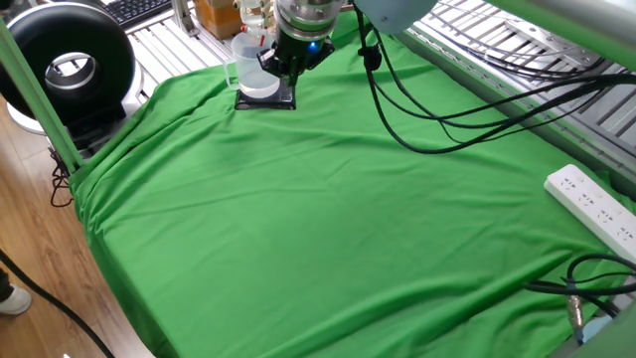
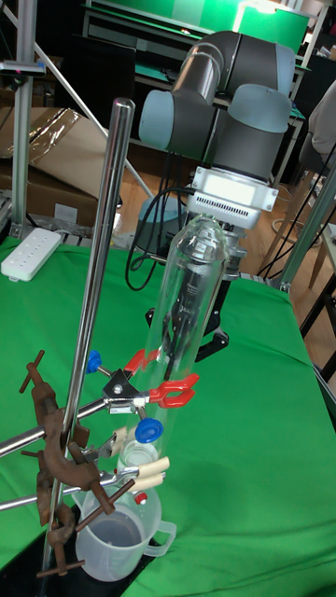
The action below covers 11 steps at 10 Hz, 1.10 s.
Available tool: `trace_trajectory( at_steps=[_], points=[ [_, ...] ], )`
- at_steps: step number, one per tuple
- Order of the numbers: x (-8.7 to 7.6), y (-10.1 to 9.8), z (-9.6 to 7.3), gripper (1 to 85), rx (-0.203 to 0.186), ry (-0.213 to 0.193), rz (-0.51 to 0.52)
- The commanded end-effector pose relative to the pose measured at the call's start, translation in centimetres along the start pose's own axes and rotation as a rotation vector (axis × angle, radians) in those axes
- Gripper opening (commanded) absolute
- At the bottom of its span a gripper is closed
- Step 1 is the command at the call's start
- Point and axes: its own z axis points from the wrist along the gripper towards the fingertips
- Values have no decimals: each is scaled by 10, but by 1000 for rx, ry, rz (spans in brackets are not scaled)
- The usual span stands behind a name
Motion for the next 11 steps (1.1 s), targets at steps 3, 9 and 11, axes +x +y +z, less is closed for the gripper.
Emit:
trace_trajectory(
  at_steps=[3,9,11],
  points=[
    [7,6,2,13,-27,58,191],
    [-51,2,39,13,-65,14,208],
    [-46,-4,39,13,-38,32,254]
  ],
)
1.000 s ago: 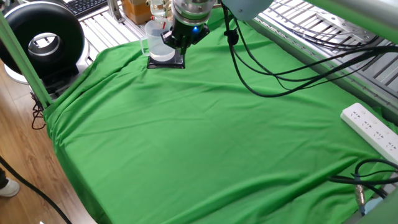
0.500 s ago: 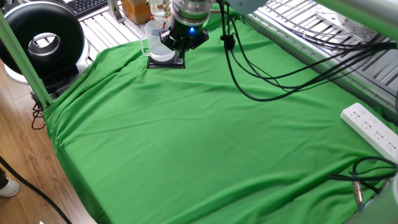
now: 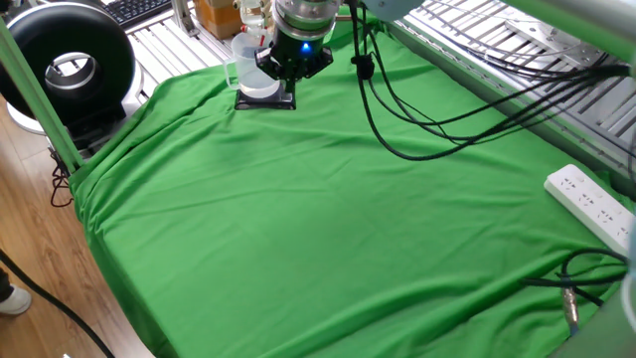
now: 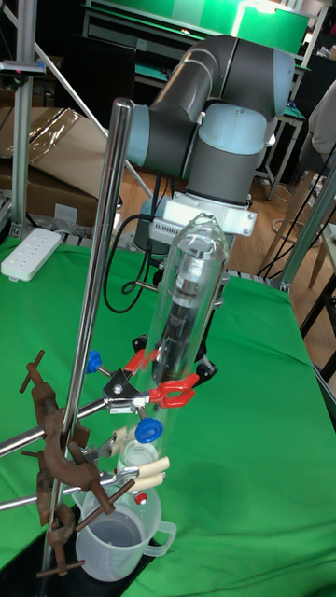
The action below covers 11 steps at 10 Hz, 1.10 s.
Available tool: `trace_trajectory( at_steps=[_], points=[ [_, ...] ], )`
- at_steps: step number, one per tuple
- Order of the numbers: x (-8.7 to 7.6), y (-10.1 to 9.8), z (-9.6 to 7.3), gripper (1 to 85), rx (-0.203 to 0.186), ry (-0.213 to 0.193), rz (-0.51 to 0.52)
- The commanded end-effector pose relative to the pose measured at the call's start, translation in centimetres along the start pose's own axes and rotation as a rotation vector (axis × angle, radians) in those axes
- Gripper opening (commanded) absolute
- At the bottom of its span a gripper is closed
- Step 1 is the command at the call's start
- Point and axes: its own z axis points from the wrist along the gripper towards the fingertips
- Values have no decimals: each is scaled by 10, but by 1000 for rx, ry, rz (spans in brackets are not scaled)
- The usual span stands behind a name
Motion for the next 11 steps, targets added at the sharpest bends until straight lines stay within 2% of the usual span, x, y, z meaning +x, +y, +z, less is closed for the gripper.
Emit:
trace_trajectory(
  at_steps=[1,2,4,8,11],
  points=[
    [-8,-5,4,13,9,2,88],
    [-10,-3,4,13,3,-5,125],
    [-17,14,3,13,-66,-28,166],
    [-47,9,6,13,-52,-11,89],
    [-60,10,7,13,-62,-26,78]
  ],
)
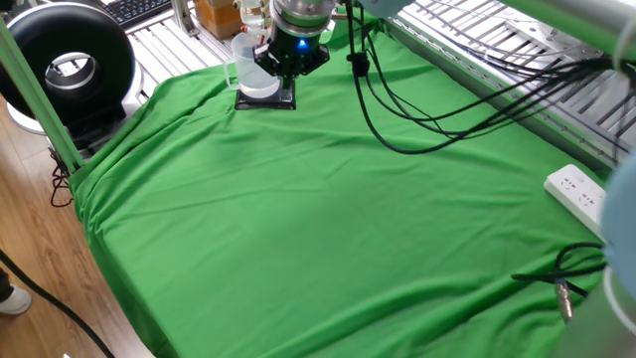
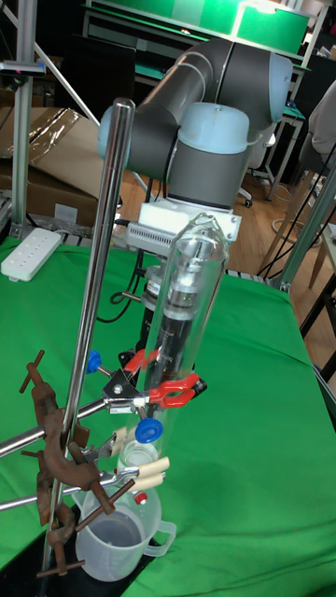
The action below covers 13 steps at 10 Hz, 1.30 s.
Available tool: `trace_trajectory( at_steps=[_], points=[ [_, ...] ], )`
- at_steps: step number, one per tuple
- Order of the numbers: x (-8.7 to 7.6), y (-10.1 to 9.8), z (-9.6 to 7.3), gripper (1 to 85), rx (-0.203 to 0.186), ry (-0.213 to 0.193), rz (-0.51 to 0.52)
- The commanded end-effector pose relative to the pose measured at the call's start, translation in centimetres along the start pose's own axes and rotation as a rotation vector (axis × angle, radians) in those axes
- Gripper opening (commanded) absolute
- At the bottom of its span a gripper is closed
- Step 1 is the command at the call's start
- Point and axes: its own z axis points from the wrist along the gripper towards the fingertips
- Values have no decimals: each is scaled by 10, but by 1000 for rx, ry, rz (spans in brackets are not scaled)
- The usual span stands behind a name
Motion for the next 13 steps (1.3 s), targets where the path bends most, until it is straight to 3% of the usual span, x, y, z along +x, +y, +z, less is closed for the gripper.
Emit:
trace_trajectory(
  at_steps=[1,3,4,7,10,13],
  points=[
    [-14,7,0,13,-30,-16,6],
    [-27,26,-1,13,-99,-94,43],
    [-23,29,-1,13,-109,-92,58],
    [-18,33,6,13,-117,-104,52],
    [-15,43,13,13,-151,-143,60],
    [-22,39,15,13,-127,-152,-5]
  ],
)
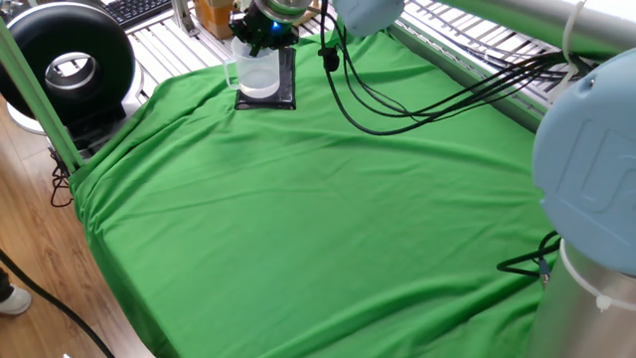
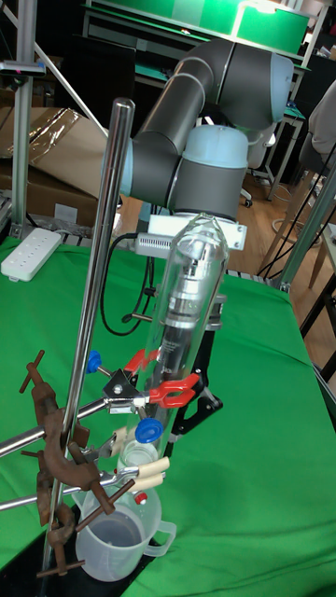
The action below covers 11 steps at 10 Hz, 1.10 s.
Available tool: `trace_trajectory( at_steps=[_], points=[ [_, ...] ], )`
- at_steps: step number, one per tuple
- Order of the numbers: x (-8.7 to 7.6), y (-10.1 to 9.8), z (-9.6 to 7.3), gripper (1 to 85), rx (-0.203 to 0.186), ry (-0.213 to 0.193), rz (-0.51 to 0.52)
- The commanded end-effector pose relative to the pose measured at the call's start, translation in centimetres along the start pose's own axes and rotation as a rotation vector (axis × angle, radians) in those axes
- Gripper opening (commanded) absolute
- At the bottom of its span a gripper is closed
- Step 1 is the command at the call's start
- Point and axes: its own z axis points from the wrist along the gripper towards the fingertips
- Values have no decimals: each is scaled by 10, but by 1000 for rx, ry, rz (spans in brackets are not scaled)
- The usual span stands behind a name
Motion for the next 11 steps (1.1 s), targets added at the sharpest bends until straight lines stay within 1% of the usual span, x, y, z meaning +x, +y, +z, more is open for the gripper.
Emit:
trace_trajectory(
  at_steps=[1,2,3,4,5,6,8,9,11],
  points=[
    [4,-8,2,13,24,21,-55],
    [14,-18,1,13,62,62,-59],
    [19,-31,-1,13,113,87,-92],
    [15,-34,-1,13,122,72,-115],
    [10,-33,-1,13,115,65,-140],
    [3,-27,-1,13,92,52,-139],
    [-3,-17,-7,13,56,6,-123],
    [-4,-14,-9,13,45,1,-120],
    [-12,-15,0,13,40,-12,-147]
  ],
)
